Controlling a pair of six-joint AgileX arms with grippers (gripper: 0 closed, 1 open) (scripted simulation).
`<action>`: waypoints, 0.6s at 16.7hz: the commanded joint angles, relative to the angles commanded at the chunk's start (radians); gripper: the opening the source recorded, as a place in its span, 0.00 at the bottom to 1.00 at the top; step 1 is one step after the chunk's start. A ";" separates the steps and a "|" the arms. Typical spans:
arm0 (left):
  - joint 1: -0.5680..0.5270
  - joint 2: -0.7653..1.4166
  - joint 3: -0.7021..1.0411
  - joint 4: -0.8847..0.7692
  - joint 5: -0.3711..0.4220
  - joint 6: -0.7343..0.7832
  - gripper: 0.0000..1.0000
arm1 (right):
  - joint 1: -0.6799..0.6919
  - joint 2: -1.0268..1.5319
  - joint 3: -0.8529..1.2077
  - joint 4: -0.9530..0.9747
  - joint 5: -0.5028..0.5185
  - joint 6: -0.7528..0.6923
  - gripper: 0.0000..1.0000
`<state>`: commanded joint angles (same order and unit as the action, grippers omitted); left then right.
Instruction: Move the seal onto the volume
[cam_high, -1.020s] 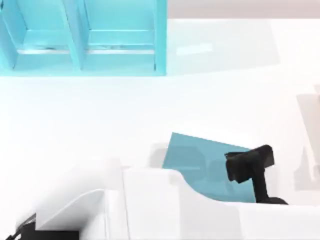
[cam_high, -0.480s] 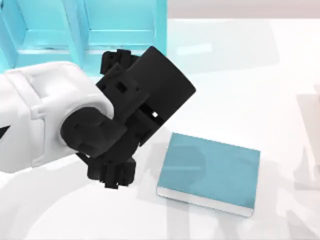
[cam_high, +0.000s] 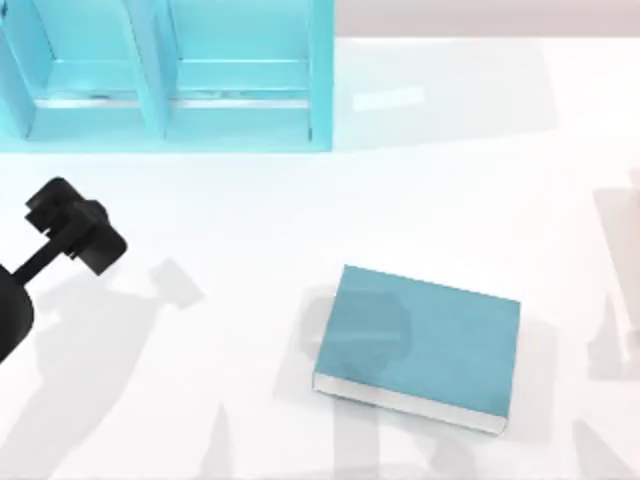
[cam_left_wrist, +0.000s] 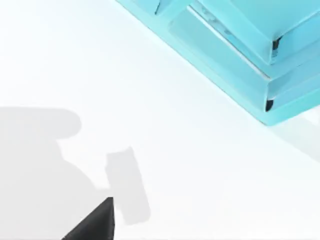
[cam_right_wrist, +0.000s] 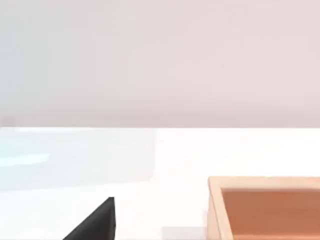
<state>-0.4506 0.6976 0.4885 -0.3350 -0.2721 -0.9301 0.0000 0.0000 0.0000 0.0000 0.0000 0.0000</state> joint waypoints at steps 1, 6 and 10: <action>0.056 -0.083 -0.067 0.043 0.036 0.129 1.00 | 0.000 0.000 0.000 0.000 0.000 0.000 1.00; 0.298 -0.449 -0.338 0.224 0.185 0.639 1.00 | 0.000 0.000 0.000 0.000 0.000 0.000 1.00; 0.417 -0.641 -0.458 0.310 0.254 0.867 1.00 | 0.000 0.000 0.000 0.000 0.000 0.000 1.00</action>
<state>-0.0334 0.0568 0.0303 -0.0245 -0.0186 -0.0630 0.0000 0.0000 0.0000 0.0000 0.0000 0.0000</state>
